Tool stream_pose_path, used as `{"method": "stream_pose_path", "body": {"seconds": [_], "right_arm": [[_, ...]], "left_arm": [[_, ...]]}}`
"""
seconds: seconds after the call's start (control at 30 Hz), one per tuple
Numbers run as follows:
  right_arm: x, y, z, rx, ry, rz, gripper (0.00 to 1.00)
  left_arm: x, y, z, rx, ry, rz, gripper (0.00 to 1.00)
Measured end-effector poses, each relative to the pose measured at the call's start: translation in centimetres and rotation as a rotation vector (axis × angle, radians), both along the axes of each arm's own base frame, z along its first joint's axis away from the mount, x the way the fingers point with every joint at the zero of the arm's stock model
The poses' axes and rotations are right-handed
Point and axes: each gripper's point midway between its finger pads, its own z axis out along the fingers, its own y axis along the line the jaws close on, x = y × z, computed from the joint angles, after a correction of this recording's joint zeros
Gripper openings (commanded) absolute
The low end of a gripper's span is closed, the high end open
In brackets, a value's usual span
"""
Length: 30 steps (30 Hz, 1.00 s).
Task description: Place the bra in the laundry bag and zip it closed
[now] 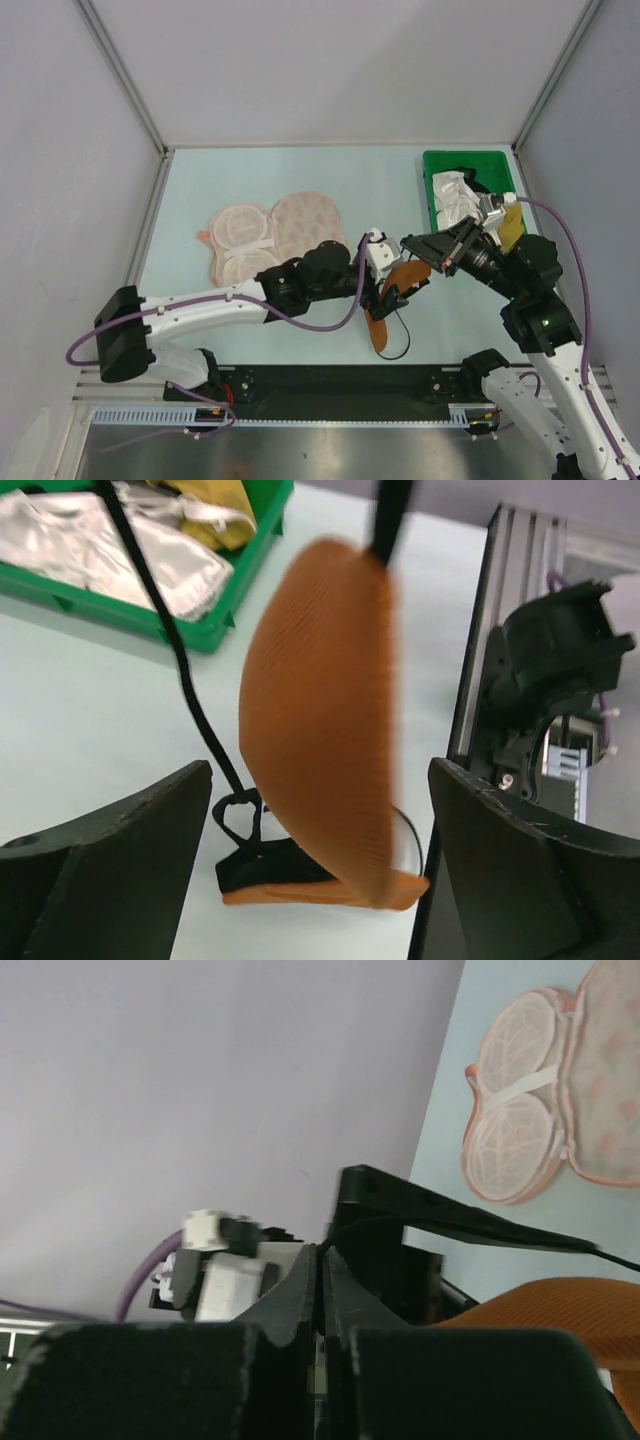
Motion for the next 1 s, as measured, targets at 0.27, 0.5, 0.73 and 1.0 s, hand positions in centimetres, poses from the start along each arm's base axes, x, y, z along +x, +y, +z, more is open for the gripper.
{"method": "stream_pose_path", "body": {"seconds": [0.27,0.5,0.73,1.0], "right_arm": [[0.2,-0.3,1.0,0.017,-0.045,-0.020,0.39],[1.5,-1.2,-2.2,-0.143,-0.047,-0.083,0.75],[0.9,-1.5,-6.4,-0.334,-0.231,-0.035,0.82],[-4.6,5.1,-16.0,-0.400,-0.376,0.325,0.95]], "left_arm": [[2.5,-0.4,-1.3,0.100,0.015,0.100,0.08],[6.7,6.2,2.0,0.124,0.067,0.546,0.06],[6.7,11.7,4.5,0.055,0.176,0.779,0.05],[6.3,14.0,2.6,0.080,0.276,0.908,0.00]]}}
